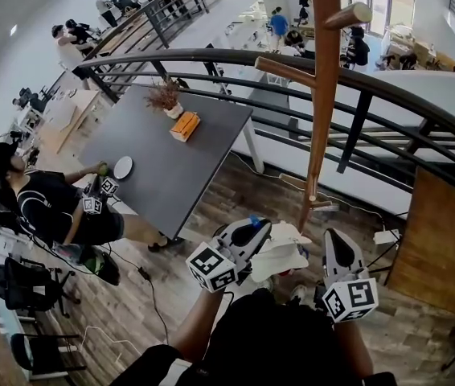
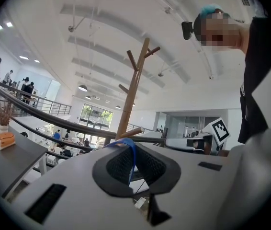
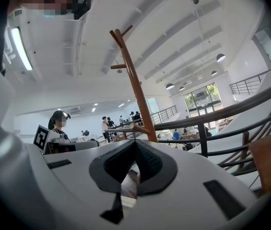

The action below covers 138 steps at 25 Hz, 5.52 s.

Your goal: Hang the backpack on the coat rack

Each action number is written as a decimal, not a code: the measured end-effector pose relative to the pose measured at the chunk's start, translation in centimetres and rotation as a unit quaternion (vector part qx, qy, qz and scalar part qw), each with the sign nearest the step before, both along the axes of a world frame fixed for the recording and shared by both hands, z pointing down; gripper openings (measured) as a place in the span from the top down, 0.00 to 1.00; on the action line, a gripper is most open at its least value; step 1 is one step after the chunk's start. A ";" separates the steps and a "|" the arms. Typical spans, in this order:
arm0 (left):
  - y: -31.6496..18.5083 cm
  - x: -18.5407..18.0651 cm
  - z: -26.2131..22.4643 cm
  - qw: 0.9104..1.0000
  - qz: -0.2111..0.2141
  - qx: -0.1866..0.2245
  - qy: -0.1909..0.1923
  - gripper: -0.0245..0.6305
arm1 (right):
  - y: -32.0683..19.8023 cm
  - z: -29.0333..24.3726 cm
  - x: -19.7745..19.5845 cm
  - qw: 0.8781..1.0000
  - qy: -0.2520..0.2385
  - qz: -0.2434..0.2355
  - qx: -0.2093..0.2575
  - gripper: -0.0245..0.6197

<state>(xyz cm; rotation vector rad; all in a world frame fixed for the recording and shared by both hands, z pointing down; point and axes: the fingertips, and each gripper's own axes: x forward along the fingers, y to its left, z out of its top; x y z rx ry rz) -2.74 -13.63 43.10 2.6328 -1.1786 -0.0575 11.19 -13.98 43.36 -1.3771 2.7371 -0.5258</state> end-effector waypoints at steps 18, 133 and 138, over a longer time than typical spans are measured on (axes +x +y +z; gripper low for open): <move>-4.7 0.8 2.8 0.998 0.052 -0.021 -0.001 0.94 | -2.4 2.4 -1.3 0.998 0.030 0.042 -0.021 0.95; -9.2 9.8 11.0 0.985 0.151 -0.083 -0.007 0.94 | -3.5 7.1 -2.1 0.990 0.057 0.098 -0.078 0.94; -9.3 9.7 11.3 0.986 0.145 -0.087 -0.005 0.95 | -3.5 7.1 -1.9 0.991 0.057 0.097 -0.079 0.94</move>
